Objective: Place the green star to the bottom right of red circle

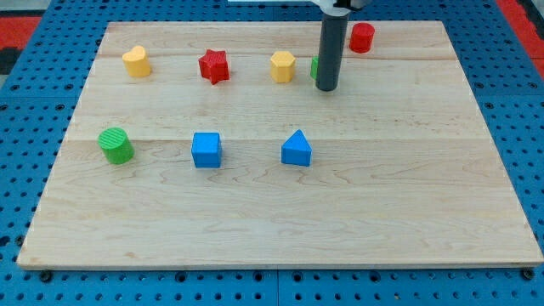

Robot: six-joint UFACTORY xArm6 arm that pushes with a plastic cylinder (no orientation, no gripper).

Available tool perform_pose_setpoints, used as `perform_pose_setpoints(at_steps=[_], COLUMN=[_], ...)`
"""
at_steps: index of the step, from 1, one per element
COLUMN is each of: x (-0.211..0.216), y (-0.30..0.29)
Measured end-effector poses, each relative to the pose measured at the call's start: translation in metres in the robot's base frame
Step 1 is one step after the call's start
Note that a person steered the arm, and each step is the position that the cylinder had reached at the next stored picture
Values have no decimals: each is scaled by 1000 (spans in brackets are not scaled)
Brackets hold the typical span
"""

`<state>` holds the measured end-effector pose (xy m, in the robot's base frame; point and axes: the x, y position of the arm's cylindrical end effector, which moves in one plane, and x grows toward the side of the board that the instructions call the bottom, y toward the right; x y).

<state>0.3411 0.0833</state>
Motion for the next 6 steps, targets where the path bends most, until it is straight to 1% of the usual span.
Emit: perform_pose_setpoints(at_steps=[2, 3, 5, 6], x=[-4, -12, -28, -30], y=[-39, -43, -36, -7])
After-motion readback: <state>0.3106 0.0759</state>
